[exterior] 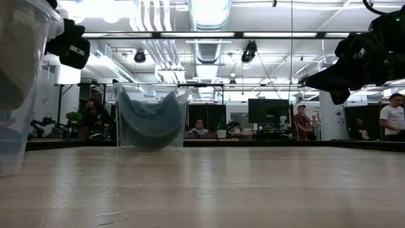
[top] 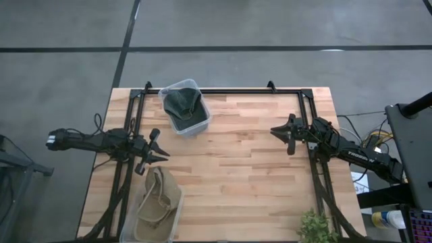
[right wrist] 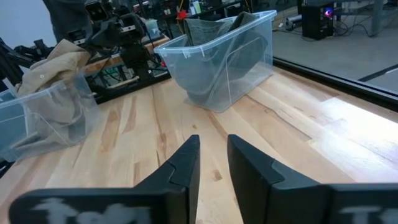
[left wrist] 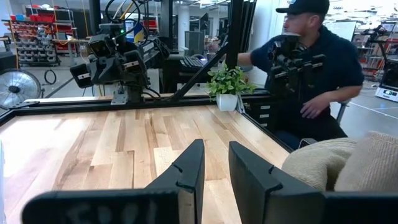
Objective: Pick & Place hat
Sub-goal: Return to Home Position
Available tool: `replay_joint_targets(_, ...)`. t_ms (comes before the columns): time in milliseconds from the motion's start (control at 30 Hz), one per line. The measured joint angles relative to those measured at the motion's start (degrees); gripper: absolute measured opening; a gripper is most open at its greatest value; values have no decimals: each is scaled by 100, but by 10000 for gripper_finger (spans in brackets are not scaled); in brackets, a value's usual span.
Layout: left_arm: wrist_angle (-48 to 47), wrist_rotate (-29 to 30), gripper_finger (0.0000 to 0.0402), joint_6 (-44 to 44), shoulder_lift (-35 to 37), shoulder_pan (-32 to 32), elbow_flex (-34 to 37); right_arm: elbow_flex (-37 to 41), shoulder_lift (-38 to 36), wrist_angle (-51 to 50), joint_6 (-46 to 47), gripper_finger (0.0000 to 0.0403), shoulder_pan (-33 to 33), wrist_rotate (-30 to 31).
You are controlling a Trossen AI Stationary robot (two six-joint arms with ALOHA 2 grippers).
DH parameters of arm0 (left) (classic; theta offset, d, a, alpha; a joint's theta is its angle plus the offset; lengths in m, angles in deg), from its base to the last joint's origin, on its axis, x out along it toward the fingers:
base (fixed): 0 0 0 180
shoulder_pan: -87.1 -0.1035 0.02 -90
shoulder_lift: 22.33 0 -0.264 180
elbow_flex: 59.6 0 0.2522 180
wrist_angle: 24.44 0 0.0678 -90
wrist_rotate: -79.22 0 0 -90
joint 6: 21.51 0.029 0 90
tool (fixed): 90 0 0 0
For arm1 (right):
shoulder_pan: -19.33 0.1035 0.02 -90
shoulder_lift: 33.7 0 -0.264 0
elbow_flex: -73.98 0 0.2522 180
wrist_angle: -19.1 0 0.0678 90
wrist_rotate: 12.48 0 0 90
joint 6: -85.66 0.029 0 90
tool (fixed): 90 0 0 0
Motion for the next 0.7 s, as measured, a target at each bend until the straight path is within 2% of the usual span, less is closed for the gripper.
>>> replay_joint_targets(300,0,-1,67,0,0,0,-2,0,0,0,-1,84,-1,-2)
replay_joint_targets(700,2,1,67,-2,0,0,-2,0,0,0,-2,68,-1,-2)
